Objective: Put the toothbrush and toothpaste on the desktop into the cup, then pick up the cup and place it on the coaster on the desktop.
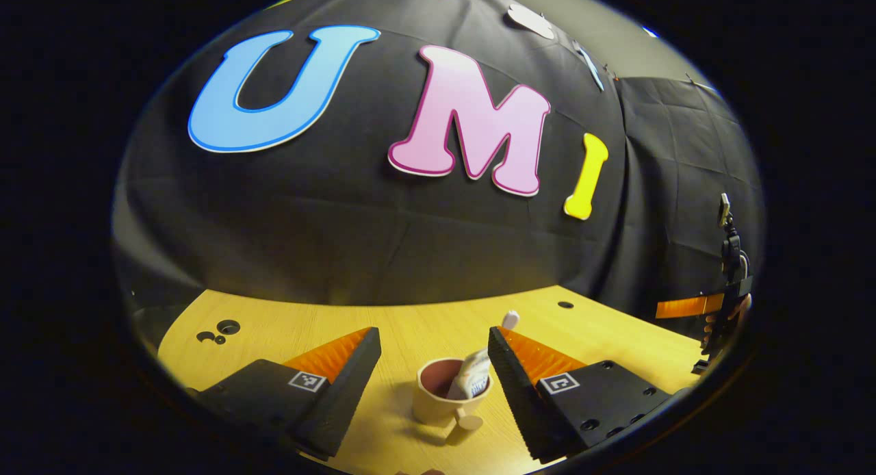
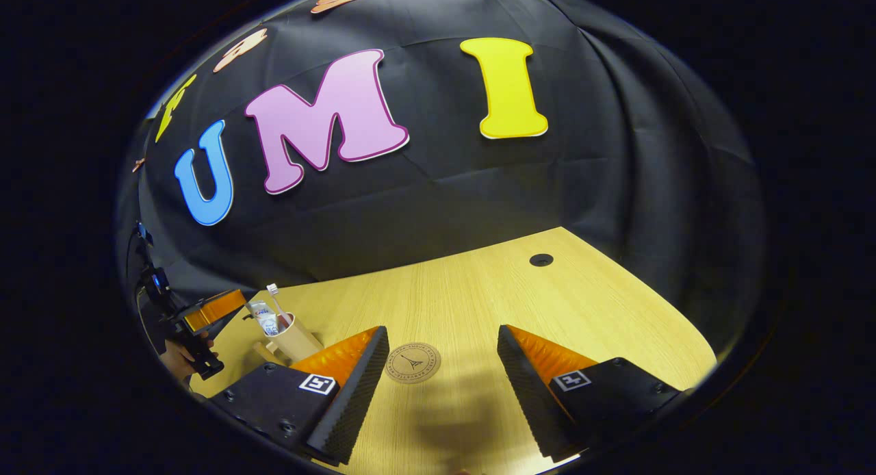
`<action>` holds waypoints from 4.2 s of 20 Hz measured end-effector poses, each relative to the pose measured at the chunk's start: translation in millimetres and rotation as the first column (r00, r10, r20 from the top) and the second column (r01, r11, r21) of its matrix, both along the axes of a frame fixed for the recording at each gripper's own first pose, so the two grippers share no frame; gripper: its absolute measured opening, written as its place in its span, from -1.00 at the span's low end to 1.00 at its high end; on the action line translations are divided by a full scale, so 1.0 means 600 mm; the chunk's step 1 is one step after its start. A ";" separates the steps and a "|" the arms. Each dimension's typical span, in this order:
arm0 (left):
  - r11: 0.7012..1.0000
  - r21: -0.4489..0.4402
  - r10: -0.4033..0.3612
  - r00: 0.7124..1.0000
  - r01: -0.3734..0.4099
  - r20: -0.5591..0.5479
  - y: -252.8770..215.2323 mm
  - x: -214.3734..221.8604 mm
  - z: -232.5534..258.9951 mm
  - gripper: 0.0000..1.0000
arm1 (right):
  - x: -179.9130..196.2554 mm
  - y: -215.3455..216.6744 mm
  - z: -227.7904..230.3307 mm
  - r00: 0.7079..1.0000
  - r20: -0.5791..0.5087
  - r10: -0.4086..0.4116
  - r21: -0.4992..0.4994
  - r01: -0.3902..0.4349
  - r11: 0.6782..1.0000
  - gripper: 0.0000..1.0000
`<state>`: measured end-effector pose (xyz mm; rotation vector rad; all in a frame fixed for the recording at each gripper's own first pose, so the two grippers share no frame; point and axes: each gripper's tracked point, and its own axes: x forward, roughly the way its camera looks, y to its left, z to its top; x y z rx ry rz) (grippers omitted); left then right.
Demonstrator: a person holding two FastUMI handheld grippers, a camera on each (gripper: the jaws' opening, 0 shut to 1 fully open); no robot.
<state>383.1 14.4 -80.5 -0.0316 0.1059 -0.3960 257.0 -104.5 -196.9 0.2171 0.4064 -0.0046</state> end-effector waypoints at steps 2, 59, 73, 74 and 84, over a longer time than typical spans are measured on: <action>0.999 0.046 -0.002 0.999 0.004 -0.054 -0.008 -0.020 -0.007 0.94 | -0.006 -0.019 0.008 1.000 -0.006 -0.006 0.004 0.006 1.000 0.96; 0.871 0.424 0.184 0.635 0.250 -0.751 -0.208 -0.015 -0.194 0.37 | -0.149 -0.335 -0.007 0.960 -0.132 -0.246 -0.048 0.242 0.969 0.96; 0.765 0.484 0.114 0.651 0.424 -0.750 -0.390 -0.004 -0.226 0.42 | -0.255 -0.371 -0.024 0.930 -0.186 -0.318 -0.007 0.322 0.947 0.96; 0.761 0.489 0.119 0.649 0.426 -0.752 -0.395 -0.003 -0.230 0.42 | -0.259 -0.378 -0.026 0.927 -0.185 -0.326 -0.014 0.329 0.944 0.96; 0.766 0.495 0.160 0.624 0.411 -0.765 -0.405 -0.022 -0.253 0.46 | -0.280 -0.354 -0.025 0.937 -0.194 -0.289 -0.001 0.295 0.956 0.96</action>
